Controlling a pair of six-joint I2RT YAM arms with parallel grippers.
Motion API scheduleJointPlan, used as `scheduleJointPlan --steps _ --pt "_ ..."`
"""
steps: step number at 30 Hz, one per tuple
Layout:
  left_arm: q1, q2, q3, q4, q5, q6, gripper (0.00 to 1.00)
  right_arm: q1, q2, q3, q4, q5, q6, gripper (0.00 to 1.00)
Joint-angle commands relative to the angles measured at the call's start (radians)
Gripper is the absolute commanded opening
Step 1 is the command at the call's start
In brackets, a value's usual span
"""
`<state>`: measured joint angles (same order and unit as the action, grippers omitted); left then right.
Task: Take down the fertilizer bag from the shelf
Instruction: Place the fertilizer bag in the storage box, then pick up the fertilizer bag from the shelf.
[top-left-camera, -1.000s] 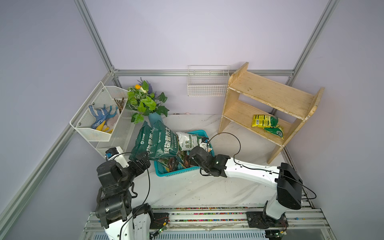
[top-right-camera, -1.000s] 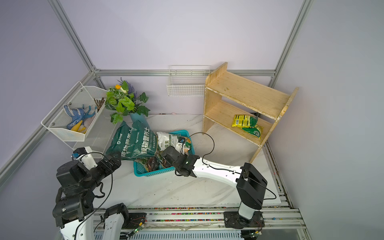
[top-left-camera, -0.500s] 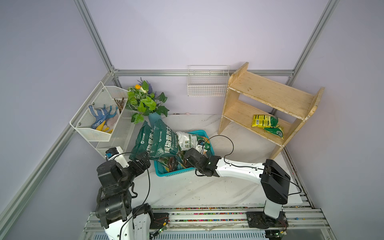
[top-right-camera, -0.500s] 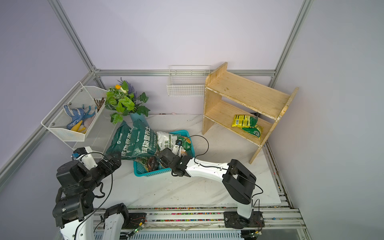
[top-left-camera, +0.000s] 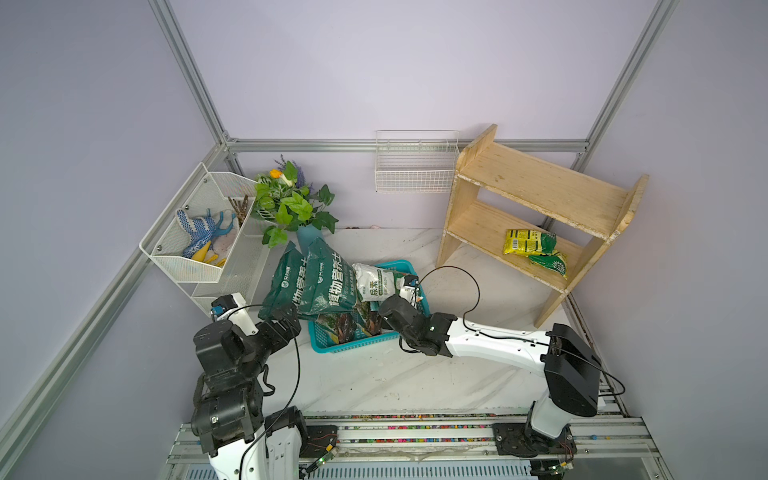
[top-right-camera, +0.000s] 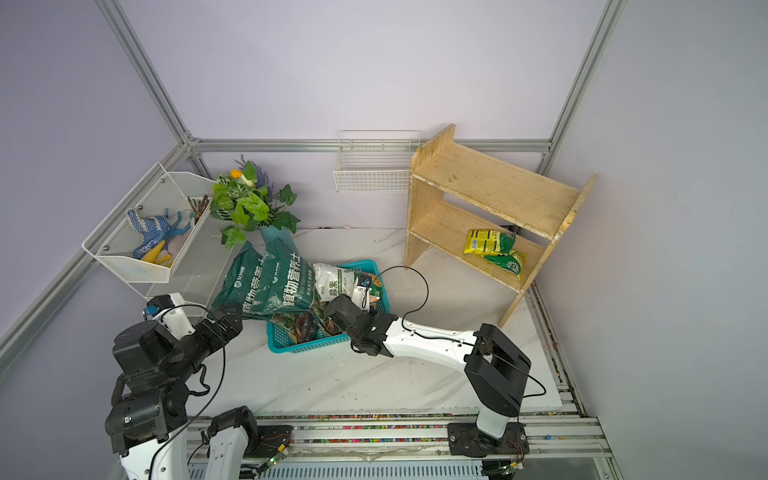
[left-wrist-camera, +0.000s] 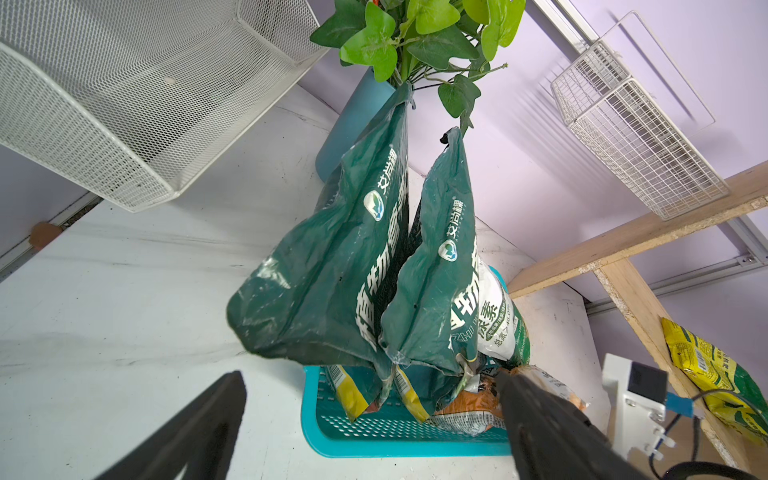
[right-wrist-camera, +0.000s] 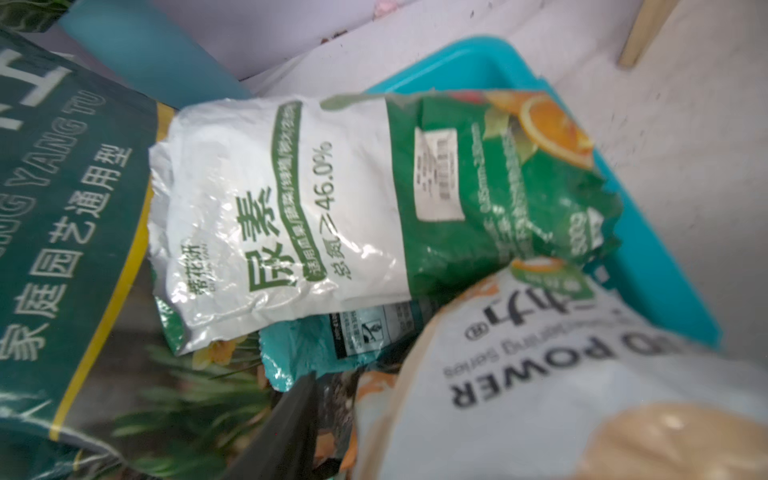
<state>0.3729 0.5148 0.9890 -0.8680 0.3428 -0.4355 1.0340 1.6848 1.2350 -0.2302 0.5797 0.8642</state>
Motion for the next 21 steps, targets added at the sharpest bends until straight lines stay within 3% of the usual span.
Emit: scheduleJointPlan --steps 1,9,10,11,16,18,21 --pt "-0.003 -0.011 -0.010 0.005 0.009 0.001 0.99 -0.011 -0.085 -0.010 0.098 0.117 -0.139 0.74" --pt "-0.004 -0.010 -0.010 0.005 0.009 0.001 1.00 -0.012 -0.331 -0.132 0.310 0.189 -0.367 0.82" --pt "-0.005 -0.010 -0.010 0.005 0.009 0.001 1.00 -0.011 -0.354 -0.148 0.343 0.218 -0.421 0.92" --pt "-0.005 -0.011 -0.010 0.004 0.010 0.001 1.00 -0.011 -0.375 -0.169 0.381 0.265 -0.496 0.99" --pt "-0.005 -0.014 -0.010 0.006 0.000 0.001 1.00 -0.053 -0.389 -0.230 0.468 0.570 -0.883 0.99" --pt "-0.005 -0.012 -0.010 0.006 -0.001 0.001 0.99 -0.108 -0.357 -0.204 0.431 0.702 -0.952 0.99" --pt "-0.004 -0.008 -0.010 0.006 0.003 0.001 1.00 -0.191 -0.307 -0.102 0.167 0.667 -0.905 0.99"
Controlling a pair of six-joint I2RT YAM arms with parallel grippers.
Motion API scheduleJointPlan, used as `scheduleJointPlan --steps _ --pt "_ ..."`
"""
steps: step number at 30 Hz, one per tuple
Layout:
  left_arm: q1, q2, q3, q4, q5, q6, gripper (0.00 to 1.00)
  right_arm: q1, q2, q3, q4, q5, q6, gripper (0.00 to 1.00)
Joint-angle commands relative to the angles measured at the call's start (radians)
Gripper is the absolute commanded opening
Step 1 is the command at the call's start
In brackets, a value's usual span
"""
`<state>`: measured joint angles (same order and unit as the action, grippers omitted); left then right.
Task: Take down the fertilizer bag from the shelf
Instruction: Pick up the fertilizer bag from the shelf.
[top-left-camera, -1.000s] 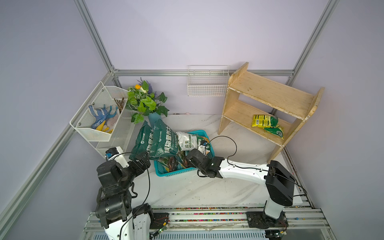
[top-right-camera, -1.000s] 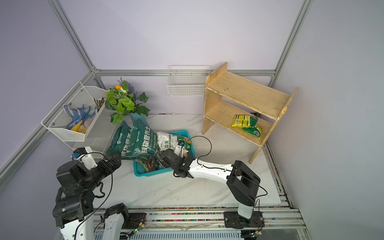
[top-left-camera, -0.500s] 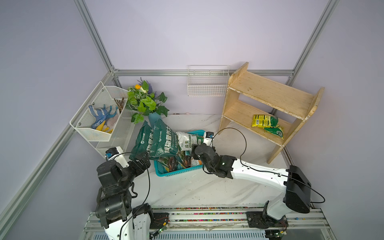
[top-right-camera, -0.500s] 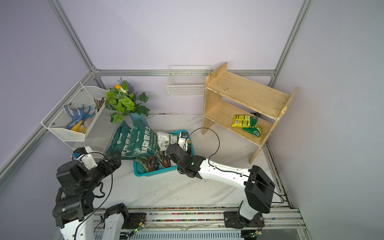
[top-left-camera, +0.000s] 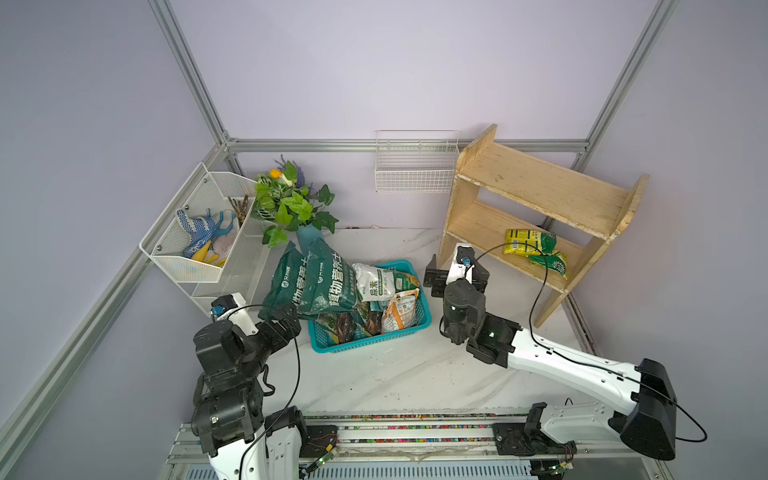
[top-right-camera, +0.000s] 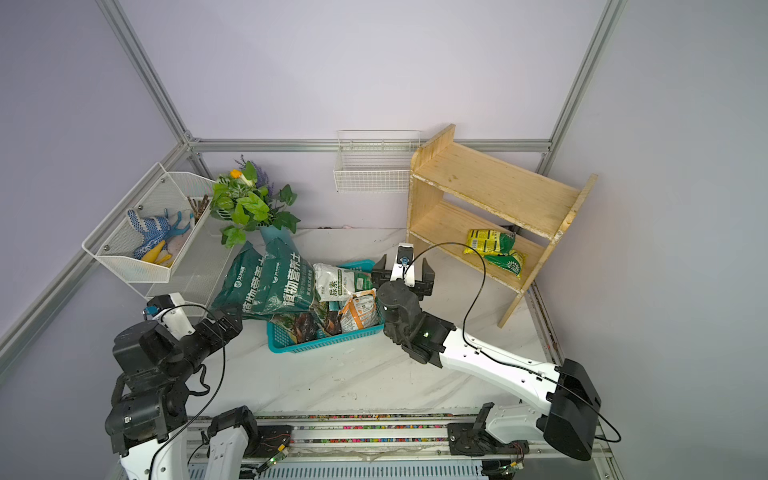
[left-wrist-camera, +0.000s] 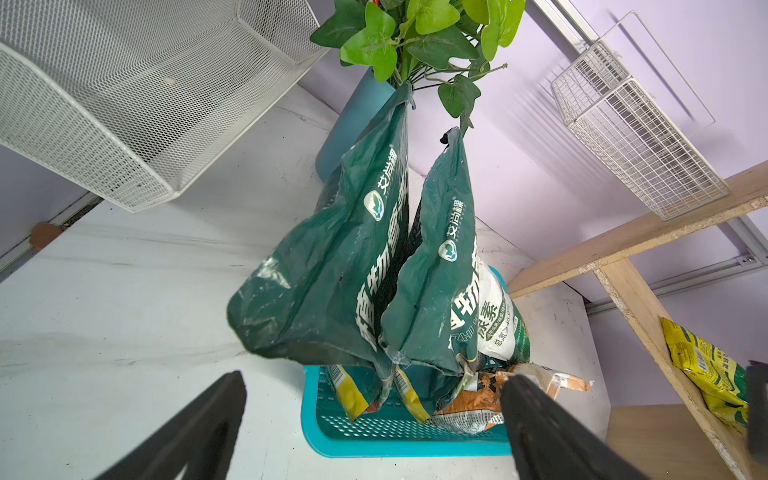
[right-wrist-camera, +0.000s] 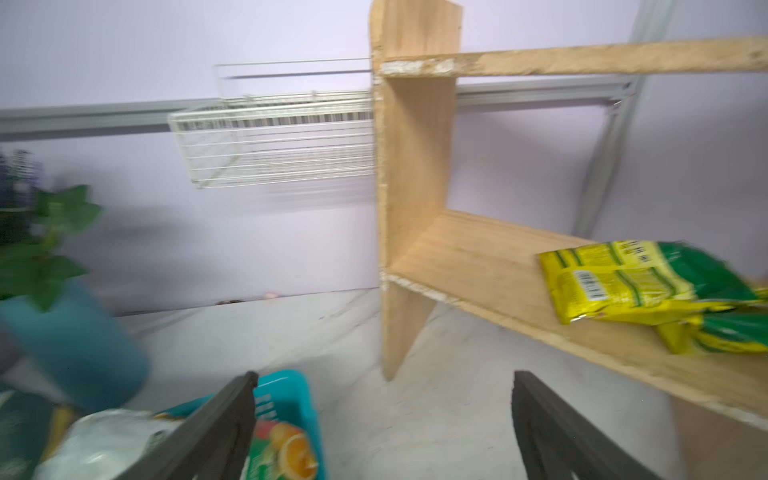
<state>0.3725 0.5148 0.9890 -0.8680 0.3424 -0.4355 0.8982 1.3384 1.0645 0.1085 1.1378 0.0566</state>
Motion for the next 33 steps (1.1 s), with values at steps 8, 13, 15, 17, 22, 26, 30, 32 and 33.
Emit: scheduleJointPlan --steps 8,13,15,17,22,26,30,32,33 --pt "-0.004 -0.006 -0.010 0.006 0.006 0.004 1.00 -0.163 0.158 0.278 -0.659 0.253 0.013 0.99" --pt "-0.005 -0.009 -0.010 0.006 0.007 0.004 1.00 -0.157 0.161 0.297 -0.787 0.348 0.025 1.00" --pt "-0.007 -0.009 -0.010 0.005 0.006 0.004 1.00 -0.151 0.185 0.342 -0.920 0.372 0.091 1.00" --pt "-0.007 -0.008 -0.009 0.004 0.000 0.004 1.00 -0.154 0.193 0.387 -1.079 0.360 0.191 1.00" --pt "-0.008 -0.002 -0.009 0.005 0.009 0.004 1.00 -0.220 0.066 0.382 -1.207 0.159 0.268 1.00" --pt "-0.009 -0.002 -0.009 0.004 0.005 0.004 1.00 -0.300 0.016 0.356 -1.206 0.065 0.198 1.00" --pt "-0.009 -0.002 -0.007 0.004 -0.001 0.006 0.99 -0.355 0.046 0.347 -1.192 0.014 0.157 1.00" --pt "-0.009 -0.002 -0.007 0.003 -0.001 0.006 1.00 -0.393 0.089 0.342 -1.192 -0.043 0.132 1.00" --pt "-0.010 0.000 -0.007 0.003 -0.002 0.007 1.00 -0.404 0.108 0.340 -1.193 -0.048 0.130 1.00"
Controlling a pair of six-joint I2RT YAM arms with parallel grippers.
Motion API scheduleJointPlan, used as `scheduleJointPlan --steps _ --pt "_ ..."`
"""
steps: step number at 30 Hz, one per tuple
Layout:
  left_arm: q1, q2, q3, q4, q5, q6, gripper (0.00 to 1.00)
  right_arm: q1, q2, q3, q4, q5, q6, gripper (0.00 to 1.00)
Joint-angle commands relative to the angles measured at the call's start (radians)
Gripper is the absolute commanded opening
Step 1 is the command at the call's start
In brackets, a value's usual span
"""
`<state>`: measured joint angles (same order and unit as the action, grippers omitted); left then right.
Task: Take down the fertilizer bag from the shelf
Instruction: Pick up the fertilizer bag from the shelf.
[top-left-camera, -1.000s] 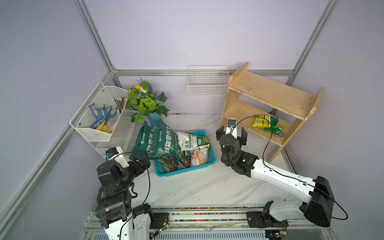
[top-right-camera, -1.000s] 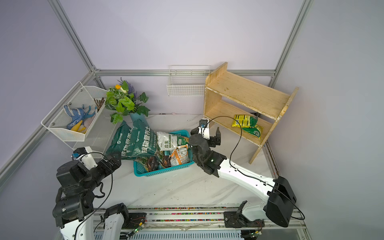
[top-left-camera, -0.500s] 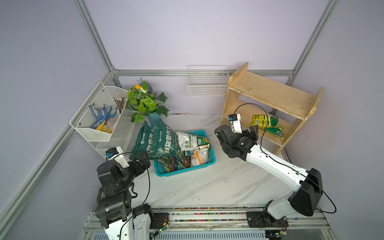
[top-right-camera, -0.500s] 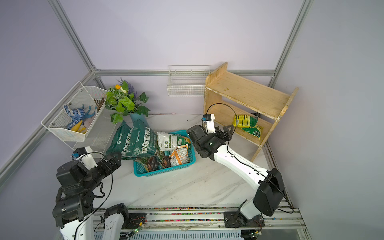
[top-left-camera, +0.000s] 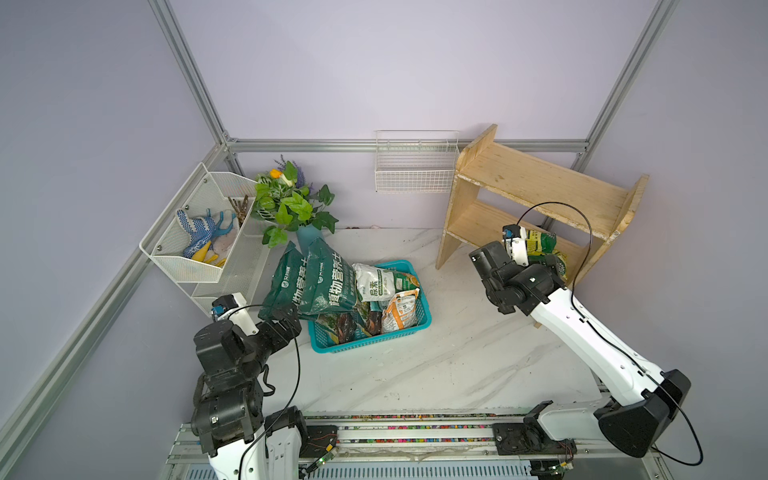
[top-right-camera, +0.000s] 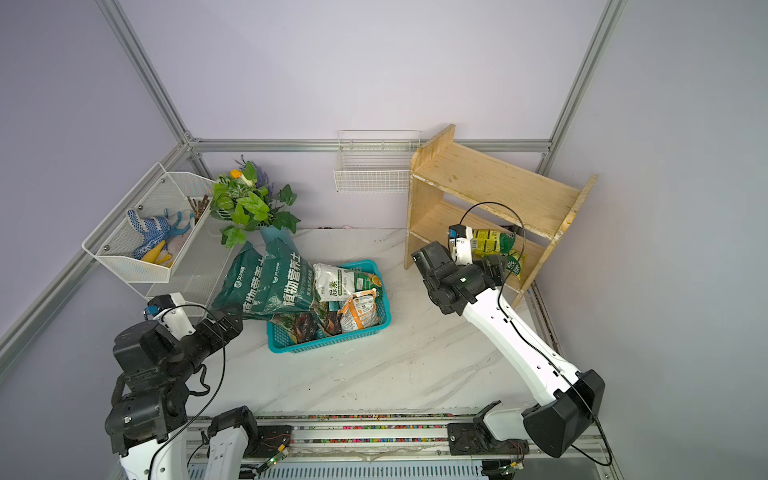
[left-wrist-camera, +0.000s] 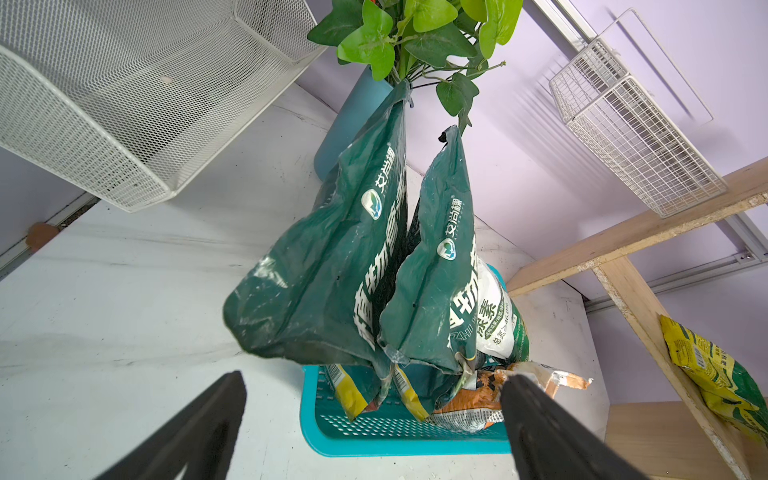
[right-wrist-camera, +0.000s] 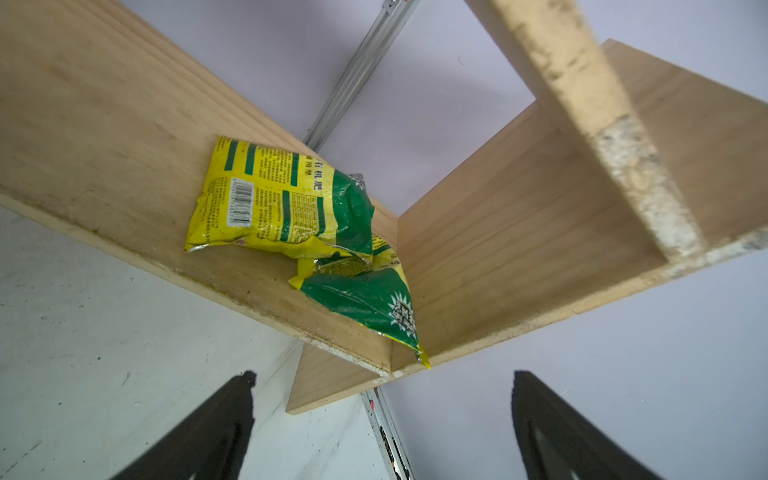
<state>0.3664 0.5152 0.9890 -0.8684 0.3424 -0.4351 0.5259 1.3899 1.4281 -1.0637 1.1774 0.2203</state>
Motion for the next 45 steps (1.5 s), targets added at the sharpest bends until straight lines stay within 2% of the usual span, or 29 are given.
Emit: scheduleJointPlan --steps 1,6,13,26,28,30,32,33,35,40,45 --pt "-0.003 -0.001 -0.006 0.002 0.000 0.007 1.00 -0.041 0.075 -0.023 -0.025 -0.076 -0.024 1.00" --pt "-0.009 0.002 -0.006 0.001 0.006 0.006 1.00 -0.104 0.126 -0.012 -0.034 -0.057 -0.013 1.00" --pt "-0.012 0.002 -0.006 0.002 0.002 0.004 1.00 -0.139 0.129 0.007 -0.010 0.002 -0.021 1.00" --pt "-0.013 -0.001 -0.006 0.001 0.001 0.004 1.00 -0.236 0.144 0.061 0.069 -0.094 -0.075 1.00" --pt "-0.013 -0.001 -0.006 0.000 0.001 0.004 0.99 -0.248 0.174 0.072 0.070 -0.130 -0.081 0.92" --pt "-0.013 -0.001 -0.006 0.001 0.002 0.004 1.00 -0.255 0.186 0.076 0.070 -0.147 -0.085 0.78" --pt "-0.014 -0.002 -0.006 0.000 0.000 0.005 1.00 -0.269 0.195 0.081 0.070 -0.180 -0.093 0.36" --pt "-0.014 -0.003 -0.006 0.000 -0.002 0.006 1.00 -0.275 0.196 0.086 0.069 -0.201 -0.094 0.22" --pt "-0.015 -0.002 -0.006 0.000 -0.004 0.004 1.00 -0.283 0.193 0.093 0.069 -0.227 -0.091 0.02" --pt "-0.014 0.000 -0.006 0.001 -0.003 0.004 1.00 -0.282 0.158 0.101 0.061 -0.260 -0.075 0.00" --pt "-0.014 -0.003 -0.004 0.000 -0.005 0.004 1.00 -0.262 0.050 0.099 0.059 -0.240 -0.065 0.00"
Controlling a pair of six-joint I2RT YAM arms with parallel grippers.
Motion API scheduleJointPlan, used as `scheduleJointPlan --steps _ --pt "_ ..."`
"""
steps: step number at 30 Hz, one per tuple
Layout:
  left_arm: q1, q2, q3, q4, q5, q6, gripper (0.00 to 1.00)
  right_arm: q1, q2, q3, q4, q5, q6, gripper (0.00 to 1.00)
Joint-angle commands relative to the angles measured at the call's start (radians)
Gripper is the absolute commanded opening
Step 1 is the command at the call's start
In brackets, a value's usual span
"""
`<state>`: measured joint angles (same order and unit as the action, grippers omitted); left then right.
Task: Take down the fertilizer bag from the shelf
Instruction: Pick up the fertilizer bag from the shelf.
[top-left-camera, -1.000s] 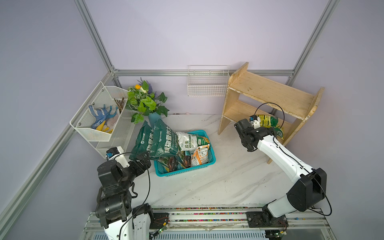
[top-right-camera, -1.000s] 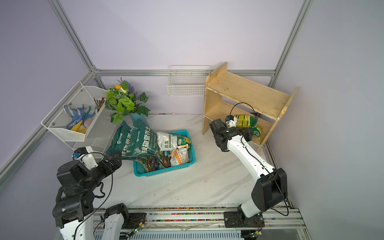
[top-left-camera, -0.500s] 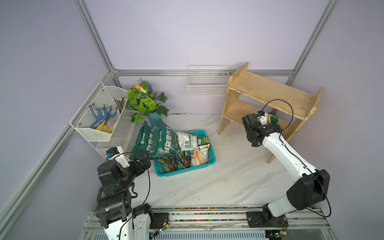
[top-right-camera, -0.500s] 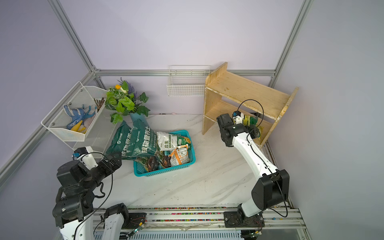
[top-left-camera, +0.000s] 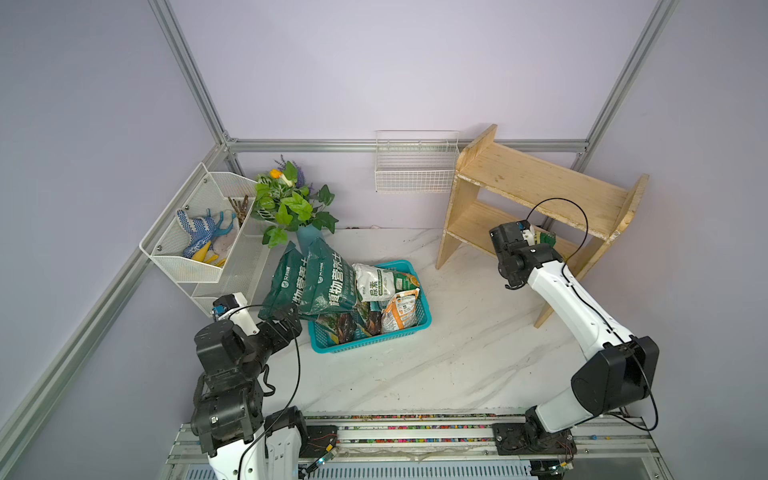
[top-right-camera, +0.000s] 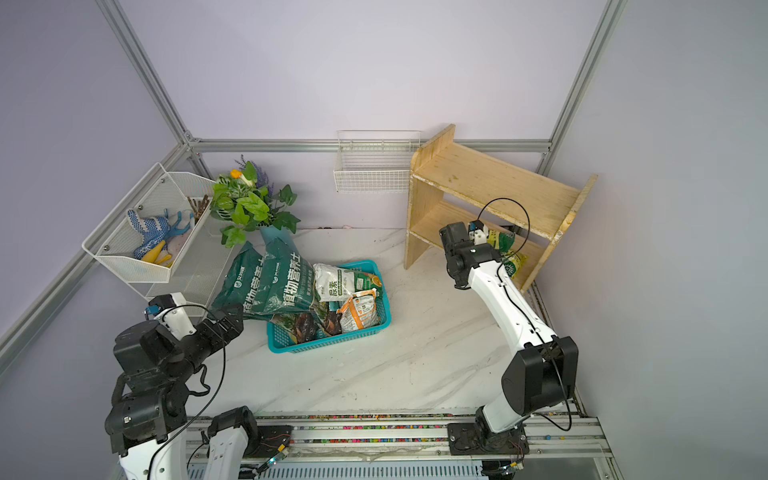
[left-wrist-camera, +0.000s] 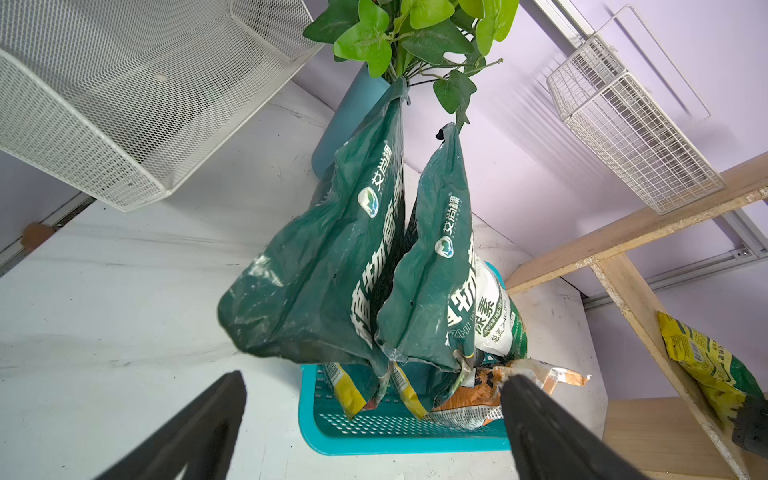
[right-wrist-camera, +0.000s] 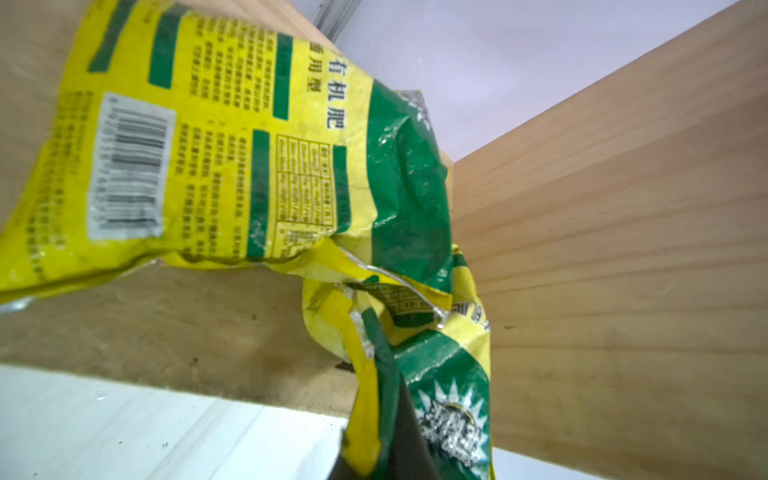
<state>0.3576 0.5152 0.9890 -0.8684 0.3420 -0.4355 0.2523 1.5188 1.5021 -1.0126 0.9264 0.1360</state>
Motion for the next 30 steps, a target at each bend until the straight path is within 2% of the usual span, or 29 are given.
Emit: scheduleJointPlan --steps 1,6,12,19,24,30 --pt "-0.006 -0.002 -0.005 0.000 -0.005 0.004 1.00 0.022 -0.095 0.021 0.004 0.032 0.021 0.00" --pt "-0.006 -0.001 -0.006 0.000 -0.005 0.004 1.00 0.066 -0.199 -0.011 0.003 0.101 0.027 0.00" --pt "-0.006 -0.002 -0.005 0.000 -0.005 0.004 1.00 0.100 -0.313 -0.029 0.019 0.120 0.019 0.00" --pt "-0.005 -0.001 -0.006 0.000 -0.007 0.003 1.00 0.230 -0.377 -0.037 0.028 0.127 0.005 0.00" --pt "-0.006 -0.003 -0.006 0.000 -0.007 0.004 1.00 0.294 -0.408 -0.048 0.065 -0.059 -0.026 0.00" --pt "-0.005 -0.001 -0.006 0.000 -0.008 0.004 1.00 0.383 -0.370 -0.040 0.078 -0.313 -0.040 0.00"
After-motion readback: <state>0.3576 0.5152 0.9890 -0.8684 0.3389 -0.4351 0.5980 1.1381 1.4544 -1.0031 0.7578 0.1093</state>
